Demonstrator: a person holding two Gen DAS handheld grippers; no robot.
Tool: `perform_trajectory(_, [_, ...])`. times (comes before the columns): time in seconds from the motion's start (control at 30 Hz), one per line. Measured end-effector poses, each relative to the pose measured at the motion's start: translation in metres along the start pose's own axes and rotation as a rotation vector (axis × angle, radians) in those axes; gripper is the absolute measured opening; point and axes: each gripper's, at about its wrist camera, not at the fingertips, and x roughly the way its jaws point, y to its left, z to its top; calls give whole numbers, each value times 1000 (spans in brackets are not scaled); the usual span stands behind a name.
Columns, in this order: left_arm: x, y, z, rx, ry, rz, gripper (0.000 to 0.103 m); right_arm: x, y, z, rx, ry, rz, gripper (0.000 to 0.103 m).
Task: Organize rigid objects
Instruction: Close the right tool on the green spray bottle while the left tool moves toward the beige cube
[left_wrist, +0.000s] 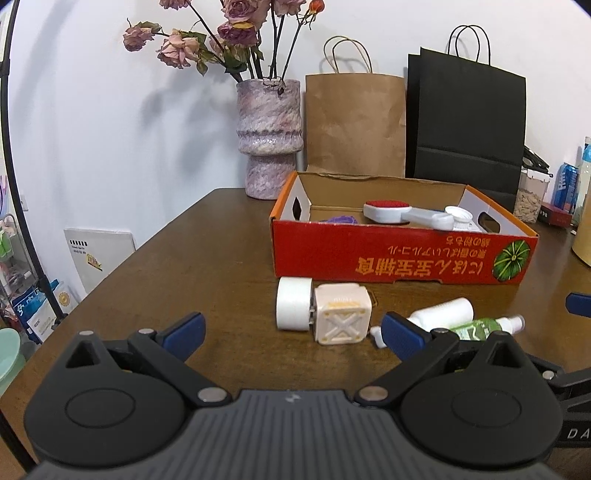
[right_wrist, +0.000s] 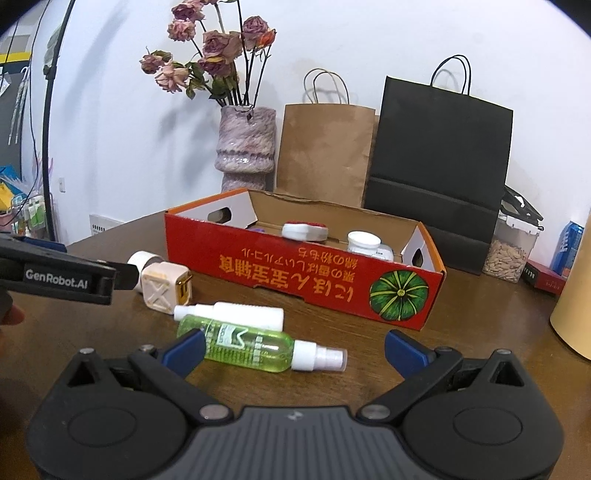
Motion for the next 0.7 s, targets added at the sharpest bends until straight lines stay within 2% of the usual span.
perform_trajectory(0.4, [4,5,-3,-11,33,-17,103,11,2,0,-48,40,50,103])
perform_trajectory(0.6, [7,7,-2,-23,39,-7,103,30,4,5,-156,66,119,103])
perform_trajectory(0.7, [8,8,-2,-26,40,-5,103,43,3,10,-180,74,185,103])
